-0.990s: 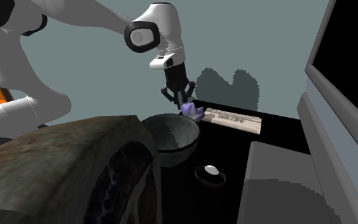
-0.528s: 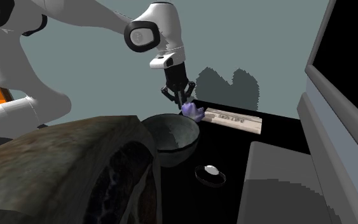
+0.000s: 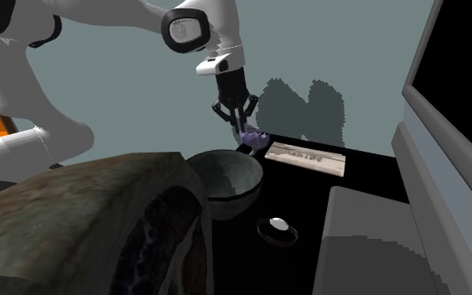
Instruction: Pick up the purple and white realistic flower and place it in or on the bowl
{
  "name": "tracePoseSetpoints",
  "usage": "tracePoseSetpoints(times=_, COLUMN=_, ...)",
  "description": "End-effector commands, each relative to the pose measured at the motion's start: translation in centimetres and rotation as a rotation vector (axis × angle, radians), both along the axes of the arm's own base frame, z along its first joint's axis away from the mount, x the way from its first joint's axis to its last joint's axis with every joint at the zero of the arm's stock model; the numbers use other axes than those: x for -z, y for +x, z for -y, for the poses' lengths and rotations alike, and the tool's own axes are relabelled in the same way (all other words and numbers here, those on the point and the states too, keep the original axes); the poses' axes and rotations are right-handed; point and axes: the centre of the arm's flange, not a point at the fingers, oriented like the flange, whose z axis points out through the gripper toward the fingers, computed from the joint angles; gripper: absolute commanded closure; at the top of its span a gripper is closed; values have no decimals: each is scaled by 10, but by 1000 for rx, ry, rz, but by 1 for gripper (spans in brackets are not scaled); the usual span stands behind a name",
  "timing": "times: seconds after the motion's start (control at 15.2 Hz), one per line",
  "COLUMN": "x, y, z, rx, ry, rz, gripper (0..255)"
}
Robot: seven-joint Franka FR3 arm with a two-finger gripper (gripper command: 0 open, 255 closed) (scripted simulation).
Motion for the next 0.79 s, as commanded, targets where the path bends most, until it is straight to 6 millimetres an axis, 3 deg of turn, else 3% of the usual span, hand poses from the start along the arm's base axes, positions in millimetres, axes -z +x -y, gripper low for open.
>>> tracePoseSetpoints(times=0.0, x=-10, y=-1, z=-1, rx=0, ry=0, rz=0, gripper=255)
tracePoseSetpoints(times=0.73, x=-69, y=-1, z=-1, rx=0, ry=0, rz=0, gripper=255)
